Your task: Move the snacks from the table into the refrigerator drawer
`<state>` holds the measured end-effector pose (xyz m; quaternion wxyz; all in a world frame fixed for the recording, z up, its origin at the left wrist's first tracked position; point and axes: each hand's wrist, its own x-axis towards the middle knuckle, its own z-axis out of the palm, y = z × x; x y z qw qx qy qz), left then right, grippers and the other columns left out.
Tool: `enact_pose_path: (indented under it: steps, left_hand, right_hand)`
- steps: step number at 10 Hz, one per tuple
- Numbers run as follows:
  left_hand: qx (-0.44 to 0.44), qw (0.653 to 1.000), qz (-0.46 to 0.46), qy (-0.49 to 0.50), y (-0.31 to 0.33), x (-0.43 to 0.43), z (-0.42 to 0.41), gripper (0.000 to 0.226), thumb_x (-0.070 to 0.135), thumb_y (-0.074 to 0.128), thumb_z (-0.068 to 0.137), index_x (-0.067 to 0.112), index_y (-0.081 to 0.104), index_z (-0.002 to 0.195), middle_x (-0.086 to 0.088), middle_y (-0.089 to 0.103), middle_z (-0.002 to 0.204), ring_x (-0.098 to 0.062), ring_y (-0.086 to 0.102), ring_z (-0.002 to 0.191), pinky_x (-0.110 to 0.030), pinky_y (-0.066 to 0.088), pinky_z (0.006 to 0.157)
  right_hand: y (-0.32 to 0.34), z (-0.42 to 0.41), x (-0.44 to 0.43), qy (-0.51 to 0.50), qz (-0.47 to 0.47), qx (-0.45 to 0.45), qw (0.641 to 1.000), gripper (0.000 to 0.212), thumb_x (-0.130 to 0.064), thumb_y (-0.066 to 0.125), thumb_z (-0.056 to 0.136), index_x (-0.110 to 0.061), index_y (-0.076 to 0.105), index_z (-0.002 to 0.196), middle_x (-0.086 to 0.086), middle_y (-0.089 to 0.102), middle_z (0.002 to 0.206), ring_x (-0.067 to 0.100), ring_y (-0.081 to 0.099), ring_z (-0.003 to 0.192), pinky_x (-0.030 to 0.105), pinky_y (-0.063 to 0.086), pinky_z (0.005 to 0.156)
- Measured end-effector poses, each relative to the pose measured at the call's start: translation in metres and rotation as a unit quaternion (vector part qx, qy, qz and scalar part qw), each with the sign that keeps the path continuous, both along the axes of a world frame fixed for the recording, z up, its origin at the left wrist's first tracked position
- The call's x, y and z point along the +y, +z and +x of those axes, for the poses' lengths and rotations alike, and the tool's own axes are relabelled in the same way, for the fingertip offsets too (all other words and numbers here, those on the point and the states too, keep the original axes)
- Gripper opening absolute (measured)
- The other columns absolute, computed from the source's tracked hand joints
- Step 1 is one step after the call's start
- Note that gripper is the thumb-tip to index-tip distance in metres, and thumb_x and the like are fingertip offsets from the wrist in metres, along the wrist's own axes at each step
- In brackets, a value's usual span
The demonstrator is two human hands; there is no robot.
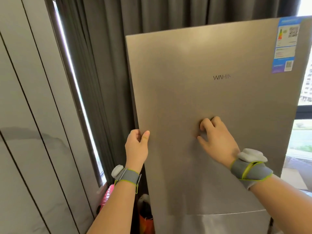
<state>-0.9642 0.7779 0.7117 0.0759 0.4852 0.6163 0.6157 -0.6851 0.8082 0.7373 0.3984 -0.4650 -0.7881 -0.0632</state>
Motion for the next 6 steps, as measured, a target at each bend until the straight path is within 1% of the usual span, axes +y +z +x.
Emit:
enact_pose_path:
  steps: [1,2,3,4,5,6]
  left_hand:
    - [0.005,1.0,-0.016,0.002,0.001,0.009,-0.004,0.031,0.044,0.062,0.101,0.017,0.062,0.116,0.0,0.066,0.105,-0.013,0.061,0.094,-0.02,0.041,0.074]
    - [-0.01,1.0,-0.02,0.002,-0.001,0.01,-0.003,0.034,0.043,0.061,0.102,0.016,0.061,0.122,0.005,0.064,0.106,-0.014,0.06,0.101,-0.025,0.04,0.085]
    - [-0.027,0.999,-0.033,0.0,-0.003,0.008,0.0,0.036,0.044,0.06,0.102,0.016,0.06,0.125,0.006,0.063,0.108,-0.014,0.059,0.104,-0.026,0.04,0.089]
    - [-0.031,0.997,-0.067,-0.016,-0.022,-0.004,0.003,0.036,0.045,0.061,0.101,0.019,0.061,0.124,0.008,0.065,0.106,-0.014,0.061,0.103,-0.028,0.043,0.088]
    - [-0.042,0.995,-0.09,-0.027,-0.051,-0.029,0.0,0.039,0.049,0.059,0.101,0.026,0.06,0.132,0.011,0.066,0.115,-0.012,0.064,0.11,-0.037,0.052,0.098]
    - [-0.125,0.983,-0.127,-0.046,-0.101,-0.067,0.006,0.028,0.045,0.056,0.103,0.033,0.06,0.128,0.01,0.066,0.122,-0.011,0.064,0.113,-0.041,0.056,0.098]
  right_hand:
    - [-0.001,-0.001,0.005,-0.004,-0.012,-0.007,1.0,0.035,-0.027,0.07,0.084,-0.024,0.042,0.104,-0.002,0.036,0.101,0.027,0.046,0.094,0.047,0.052,0.071]
    - [-0.003,0.0,0.008,0.0,0.0,-0.012,1.0,0.035,-0.029,0.069,0.083,-0.025,0.042,0.105,-0.003,0.035,0.102,0.026,0.046,0.098,0.043,0.052,0.069]
    - [-0.001,0.002,0.005,0.009,-0.01,-0.017,1.0,0.035,-0.032,0.068,0.084,-0.025,0.044,0.108,-0.003,0.035,0.102,0.025,0.045,0.098,0.042,0.051,0.074]
    - [0.006,0.012,0.002,0.05,-0.051,-0.008,0.997,0.032,-0.034,0.069,0.088,-0.023,0.051,0.112,-0.002,0.042,0.103,0.025,0.051,0.099,0.039,0.047,0.085]
    - [0.021,0.026,-0.017,0.088,-0.092,0.003,0.992,0.03,-0.035,0.069,0.092,-0.024,0.057,0.118,-0.003,0.054,0.104,0.02,0.057,0.099,0.039,0.047,0.093]
    - [0.042,0.047,-0.051,0.132,-0.074,0.083,0.985,0.023,-0.036,0.071,0.092,-0.031,0.062,0.113,-0.011,0.064,0.101,0.008,0.062,0.097,0.033,0.05,0.091]
